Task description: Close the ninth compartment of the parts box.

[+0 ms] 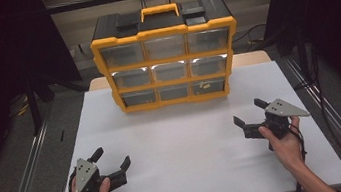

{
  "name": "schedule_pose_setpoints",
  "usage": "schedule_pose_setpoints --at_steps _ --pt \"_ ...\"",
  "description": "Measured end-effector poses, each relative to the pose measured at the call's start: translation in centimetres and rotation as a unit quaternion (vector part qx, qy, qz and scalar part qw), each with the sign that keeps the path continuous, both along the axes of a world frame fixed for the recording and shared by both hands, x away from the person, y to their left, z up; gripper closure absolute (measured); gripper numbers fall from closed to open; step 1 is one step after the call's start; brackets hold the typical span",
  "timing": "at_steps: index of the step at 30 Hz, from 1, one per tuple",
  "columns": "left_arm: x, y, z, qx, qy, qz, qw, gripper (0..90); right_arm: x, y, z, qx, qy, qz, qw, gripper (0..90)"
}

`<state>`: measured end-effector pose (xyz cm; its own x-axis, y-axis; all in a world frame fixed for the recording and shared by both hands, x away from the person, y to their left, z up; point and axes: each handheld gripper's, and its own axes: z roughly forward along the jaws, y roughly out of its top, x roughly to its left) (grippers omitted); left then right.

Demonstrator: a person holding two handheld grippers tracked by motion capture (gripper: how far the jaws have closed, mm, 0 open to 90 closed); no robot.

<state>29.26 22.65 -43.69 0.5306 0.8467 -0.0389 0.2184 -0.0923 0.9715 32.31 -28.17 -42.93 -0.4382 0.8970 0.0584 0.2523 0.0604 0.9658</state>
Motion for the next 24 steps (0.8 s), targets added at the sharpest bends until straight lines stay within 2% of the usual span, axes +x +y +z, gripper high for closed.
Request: schedule_pose_setpoints --at_steps 12,17,24 --pt "-0.3 0.2 0.1 -0.005 0.000 0.008 1.0000 4.1 -2.3 -1.7 -0.3 0.005 -0.006 -0.020 0.9998 2.2" --pt "-0.6 0.2 0.2 -0.004 -0.003 0.008 1.0000 4.1 -3.0 -2.2 -0.6 0.003 -0.001 -0.026 0.9997 2.3" --pt "-1.0 0.2 0.3 -0.002 -0.002 0.009 1.0000 4.1 -3.9 -2.6 -0.5 0.000 -0.013 -0.044 0.9989 2.5"
